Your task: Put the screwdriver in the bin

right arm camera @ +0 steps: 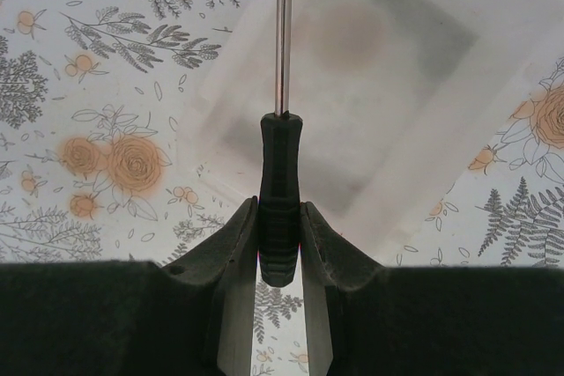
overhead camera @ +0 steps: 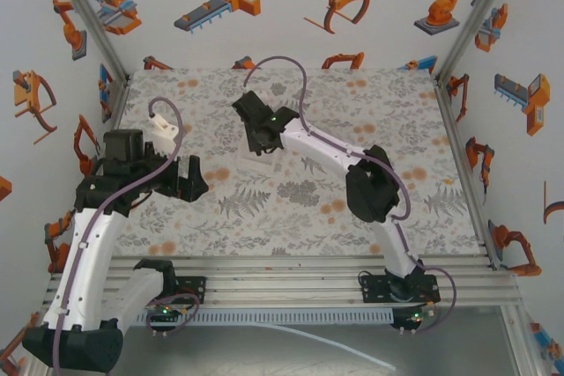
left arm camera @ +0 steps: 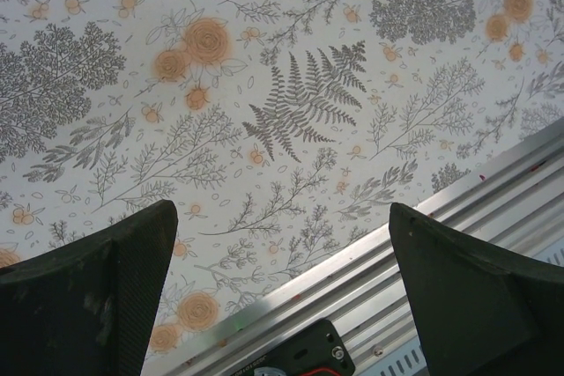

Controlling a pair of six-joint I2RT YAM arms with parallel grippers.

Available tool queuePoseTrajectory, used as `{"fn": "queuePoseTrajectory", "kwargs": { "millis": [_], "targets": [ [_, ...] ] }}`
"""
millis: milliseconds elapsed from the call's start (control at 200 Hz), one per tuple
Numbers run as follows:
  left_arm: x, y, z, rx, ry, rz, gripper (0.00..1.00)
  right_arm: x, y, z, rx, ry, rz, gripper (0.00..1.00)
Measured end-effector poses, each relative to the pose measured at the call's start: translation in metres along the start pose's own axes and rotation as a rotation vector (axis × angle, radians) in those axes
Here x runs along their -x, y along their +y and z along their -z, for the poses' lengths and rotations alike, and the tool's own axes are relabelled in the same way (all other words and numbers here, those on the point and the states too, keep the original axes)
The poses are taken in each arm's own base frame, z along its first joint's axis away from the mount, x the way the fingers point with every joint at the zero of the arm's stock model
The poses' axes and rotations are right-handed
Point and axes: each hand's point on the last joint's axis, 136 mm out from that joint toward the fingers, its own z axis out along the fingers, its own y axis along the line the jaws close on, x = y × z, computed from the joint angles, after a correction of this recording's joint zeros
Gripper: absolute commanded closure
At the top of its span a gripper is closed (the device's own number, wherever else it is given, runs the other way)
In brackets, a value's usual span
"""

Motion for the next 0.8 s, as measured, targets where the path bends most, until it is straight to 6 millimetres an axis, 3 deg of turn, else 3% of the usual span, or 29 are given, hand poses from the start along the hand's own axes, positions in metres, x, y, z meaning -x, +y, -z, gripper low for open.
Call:
{"fn": "queuePoseTrajectory", "kwargs": {
  "millis": [431,801],
  "targets": [
    [0.0,-0.004,0.004,-0.013,-0.015,-0.006,0.03,-0.002,-0.016,-0.01,-0.048,0.012,-0.02,0.77],
    [0.0,-0.007,0.006,-0.02,-0.024,-0.013,0.03,0.001,-0.02,-0.037,-0.076,0.02,-0.026,0.77]
  ]
}}
